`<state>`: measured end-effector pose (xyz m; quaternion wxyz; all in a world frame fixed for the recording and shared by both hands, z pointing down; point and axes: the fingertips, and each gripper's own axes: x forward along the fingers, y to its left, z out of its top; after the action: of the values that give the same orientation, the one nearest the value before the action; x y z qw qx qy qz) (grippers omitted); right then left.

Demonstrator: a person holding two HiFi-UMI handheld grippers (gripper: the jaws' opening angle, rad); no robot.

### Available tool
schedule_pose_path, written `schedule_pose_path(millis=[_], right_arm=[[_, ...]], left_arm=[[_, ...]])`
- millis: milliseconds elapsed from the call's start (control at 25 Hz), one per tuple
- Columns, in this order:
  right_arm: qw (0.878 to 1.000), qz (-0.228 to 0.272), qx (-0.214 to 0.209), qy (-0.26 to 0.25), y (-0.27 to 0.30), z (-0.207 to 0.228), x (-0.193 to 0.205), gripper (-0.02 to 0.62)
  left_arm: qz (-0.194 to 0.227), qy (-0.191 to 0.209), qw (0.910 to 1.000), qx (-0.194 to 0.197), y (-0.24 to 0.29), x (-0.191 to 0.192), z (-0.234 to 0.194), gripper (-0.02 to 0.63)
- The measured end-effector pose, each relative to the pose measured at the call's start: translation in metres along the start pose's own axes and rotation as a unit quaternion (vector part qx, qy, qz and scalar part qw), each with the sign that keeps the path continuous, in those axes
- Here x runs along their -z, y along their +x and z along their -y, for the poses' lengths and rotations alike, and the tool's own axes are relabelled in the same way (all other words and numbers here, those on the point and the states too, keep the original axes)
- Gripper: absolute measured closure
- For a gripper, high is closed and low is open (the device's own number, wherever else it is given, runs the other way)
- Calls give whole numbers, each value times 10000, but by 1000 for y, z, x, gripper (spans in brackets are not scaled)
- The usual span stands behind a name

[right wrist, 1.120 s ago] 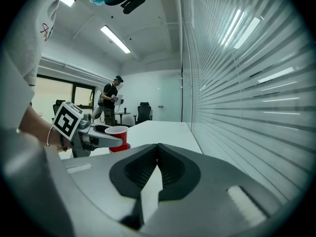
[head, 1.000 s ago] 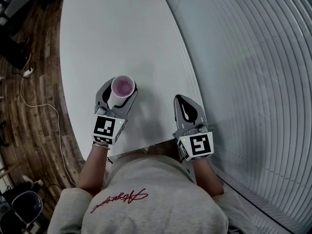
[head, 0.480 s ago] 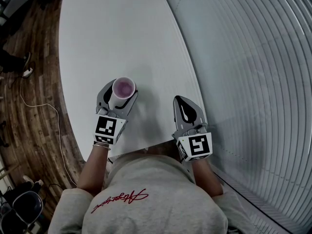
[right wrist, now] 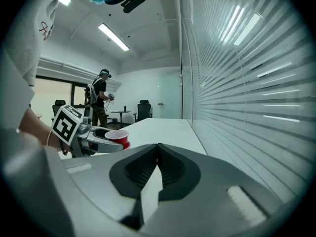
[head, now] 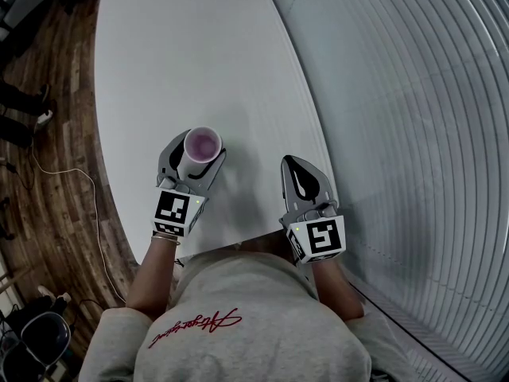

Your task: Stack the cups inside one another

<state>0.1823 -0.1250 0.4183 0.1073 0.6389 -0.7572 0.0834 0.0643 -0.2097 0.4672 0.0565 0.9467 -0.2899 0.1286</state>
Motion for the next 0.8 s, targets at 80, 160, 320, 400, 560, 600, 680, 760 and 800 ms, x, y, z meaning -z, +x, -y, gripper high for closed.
schedule_pose_path(millis=[80, 160, 320, 400, 560, 600, 680, 760, 800], right_arm=[[10000, 5, -17, -3, 3, 0, 4, 600], [10000, -10, -37, -17, 5, 0, 6, 600], [10000, -36, -51, -24, 8, 0, -2, 600], [10000, -45, -61, -19, 9, 0, -4, 600], [9999, -53, -92, -17, 13, 0, -3, 598], [9999, -50, -93, -4, 14, 1, -2, 600], [9999, -46, -94, 15, 17, 3, 0, 598], [9999, -54, -110, -2, 18, 3, 1, 600], [9999, -59, -116, -11, 18, 2, 0, 600]], left_arm=[[32, 14, 10000, 14, 2, 3, 1, 291], [70, 27, 10000, 21, 4, 5, 1, 288], [112, -21, 9999, 37, 1, -2, -3, 281], [137, -54, 9999, 49, 1, -4, -4, 274], [119, -69, 9998, 130, 2, -1, -3, 258], [41, -75, 9999, 145, 2, 4, -3, 252], [-90, -74, 9998, 151, 3, 13, -4, 247], [37, -57, 9999, 149, 5, 8, -4, 245], [103, -46, 9998, 158, 4, 5, -4, 244]])
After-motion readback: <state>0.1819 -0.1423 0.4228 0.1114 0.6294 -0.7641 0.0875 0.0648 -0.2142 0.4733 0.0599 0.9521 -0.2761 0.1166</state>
